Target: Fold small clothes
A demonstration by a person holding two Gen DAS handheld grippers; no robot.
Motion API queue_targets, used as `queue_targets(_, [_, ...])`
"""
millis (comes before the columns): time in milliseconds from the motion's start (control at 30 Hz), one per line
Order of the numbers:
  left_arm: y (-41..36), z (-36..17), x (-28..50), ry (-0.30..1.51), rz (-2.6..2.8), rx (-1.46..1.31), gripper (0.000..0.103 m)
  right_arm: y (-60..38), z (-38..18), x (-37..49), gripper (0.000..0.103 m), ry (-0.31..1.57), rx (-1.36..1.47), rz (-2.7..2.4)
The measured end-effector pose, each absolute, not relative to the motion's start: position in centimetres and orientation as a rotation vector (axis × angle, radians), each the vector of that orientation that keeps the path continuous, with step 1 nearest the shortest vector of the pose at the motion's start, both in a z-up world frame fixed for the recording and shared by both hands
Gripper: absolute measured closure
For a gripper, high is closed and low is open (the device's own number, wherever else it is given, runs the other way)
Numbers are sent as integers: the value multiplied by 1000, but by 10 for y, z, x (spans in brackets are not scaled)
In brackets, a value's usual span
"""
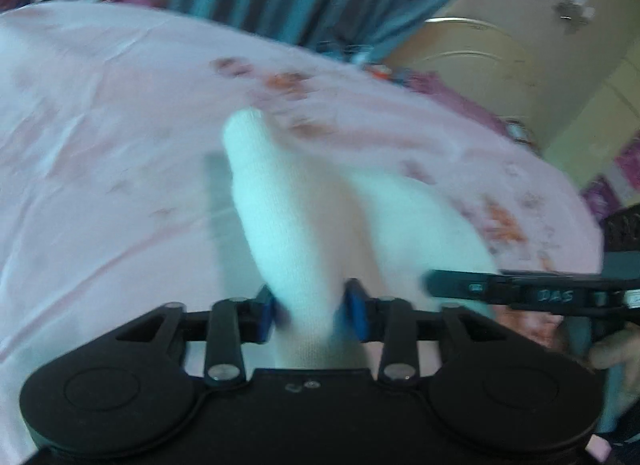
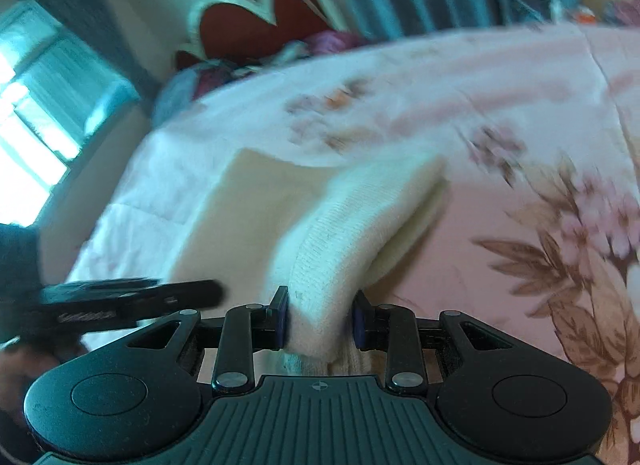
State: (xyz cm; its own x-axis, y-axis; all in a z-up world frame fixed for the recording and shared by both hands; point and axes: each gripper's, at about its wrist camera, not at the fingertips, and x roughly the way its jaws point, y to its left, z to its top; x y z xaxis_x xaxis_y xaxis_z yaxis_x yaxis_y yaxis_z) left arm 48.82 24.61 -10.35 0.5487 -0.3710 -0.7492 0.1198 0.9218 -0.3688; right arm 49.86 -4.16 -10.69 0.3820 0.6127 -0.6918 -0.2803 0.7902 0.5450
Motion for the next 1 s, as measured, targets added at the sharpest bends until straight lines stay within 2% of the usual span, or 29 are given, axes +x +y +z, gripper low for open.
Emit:
queue_targets(33, [249, -109, 487, 940, -269, -284, 32, -45, -117, 500, 72, 1044, 392, 582])
queue_targets(67, [248, -113, 484, 926, -254, -260, 29, -47, -120, 500, 71, 1041, 409, 583])
queue_targets(167, [248, -116, 483, 908, -263, -268, 30, -46, -118, 500, 69, 1034, 394, 581])
queue_targets(200, [250, -113, 484, 909, -268, -272, 32, -46, -115, 499, 63, 1032, 384, 577])
queue_targets(267, [254, -101, 480, 872, -263, -255, 42, -52, -102, 495, 49, 990, 332, 512])
queue_targets(333, [257, -86, 477, 786, -240, -195, 43, -57, -85, 489, 49, 900, 297, 463])
queue_targets(367, [256, -78, 479, 751, -244, -175, 46, -57, -78, 490, 50, 861, 282, 447])
queue_targets(400, [254, -72, 484, 724, -263, -165, 48, -54, -73, 494, 66, 835, 266, 459])
queue_targets(467, [245, -67, 500, 710, -307, -143, 49, -37, -69, 507, 85, 820, 220, 492])
queue_targets(633, [220, -101, 545, 844, -337, -92, 52, -1, -101, 539, 86, 884, 75, 472])
queue_targets(733, [221, -108, 542, 831, -336, -92, 50, -12, -114, 543, 86, 891, 90, 467])
queue_targets(1000, [224, -80, 482, 743, -359, -74, 56, -25, -78, 485, 85, 809, 64, 563])
